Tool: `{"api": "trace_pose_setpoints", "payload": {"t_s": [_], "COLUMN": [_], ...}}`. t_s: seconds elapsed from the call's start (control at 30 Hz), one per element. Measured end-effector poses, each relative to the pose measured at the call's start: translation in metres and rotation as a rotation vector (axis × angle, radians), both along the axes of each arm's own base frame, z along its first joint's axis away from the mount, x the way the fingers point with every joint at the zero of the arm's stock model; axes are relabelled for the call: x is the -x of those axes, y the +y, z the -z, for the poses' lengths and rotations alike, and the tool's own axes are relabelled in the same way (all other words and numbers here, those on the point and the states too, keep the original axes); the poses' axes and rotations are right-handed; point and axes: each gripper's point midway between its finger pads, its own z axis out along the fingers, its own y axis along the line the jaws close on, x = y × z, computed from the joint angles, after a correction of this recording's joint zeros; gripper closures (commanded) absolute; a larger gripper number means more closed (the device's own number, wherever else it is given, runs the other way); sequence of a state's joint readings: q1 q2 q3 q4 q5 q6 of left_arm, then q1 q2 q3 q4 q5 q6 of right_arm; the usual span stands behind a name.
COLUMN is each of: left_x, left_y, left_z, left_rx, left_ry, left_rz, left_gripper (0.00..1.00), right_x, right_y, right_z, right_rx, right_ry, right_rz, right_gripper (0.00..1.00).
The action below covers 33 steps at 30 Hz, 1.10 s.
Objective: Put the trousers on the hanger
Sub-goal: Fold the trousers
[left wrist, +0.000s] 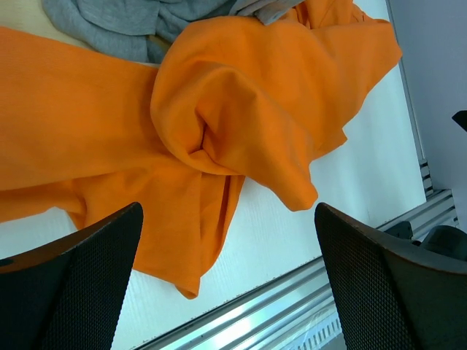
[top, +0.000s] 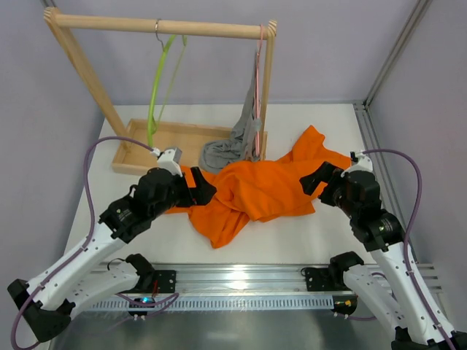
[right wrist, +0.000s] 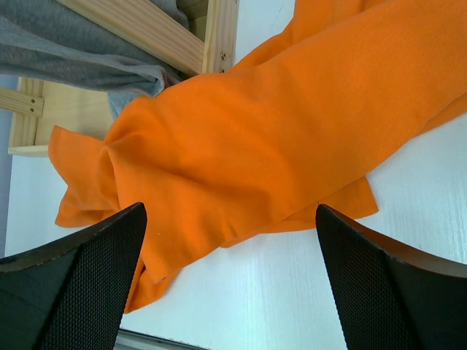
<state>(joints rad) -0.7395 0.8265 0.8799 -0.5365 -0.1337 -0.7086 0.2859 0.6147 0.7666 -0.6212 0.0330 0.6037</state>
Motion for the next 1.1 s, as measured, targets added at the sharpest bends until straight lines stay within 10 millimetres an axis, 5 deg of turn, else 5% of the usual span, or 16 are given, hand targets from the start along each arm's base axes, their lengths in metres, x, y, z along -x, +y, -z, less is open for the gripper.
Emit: {"api": "trace_pose_setpoints", "payload": {"t_s": [0.33, 0.63, 0.8, 0.93, 1.1], "left_x": [-0.001, -0.016, -0.024, -0.021, -0.011], "left_y": [0.007, 0.004, 0.004, 0.007, 0.006], "left_z": [0.020, 0.065, 0.086, 0.109, 0.135], "left_rx": [-0.015, -0.119, -0.140, -0.115, -0.110], "left_ry": [0.043, 0.167, 0.224, 0.273, 0.347], "left_rz": [-0.058, -0.085, -0.097, -0.101, -0.079], "left_gripper": [0.00, 0.00, 0.00, 0.01, 0.01], "right_x": [-0.013, -0.061, -0.085, -0.084, -0.086], "right_y": [0.000, 0.003, -0.043, -0.089, -0.112], "right_z": [0.009, 0.046, 0.077, 0.104, 0.125], "right_rx": [-0.012, 0.007, -0.047, -0.082, -0.098], "right_ry": [0.045, 0.165, 0.235, 0.268, 0.284], "right_rz": [0.047, 0.116, 0.322, 0.485, 0.561], "right_gripper": [0.00, 0.05, 0.07, 0.07, 0.15]}}
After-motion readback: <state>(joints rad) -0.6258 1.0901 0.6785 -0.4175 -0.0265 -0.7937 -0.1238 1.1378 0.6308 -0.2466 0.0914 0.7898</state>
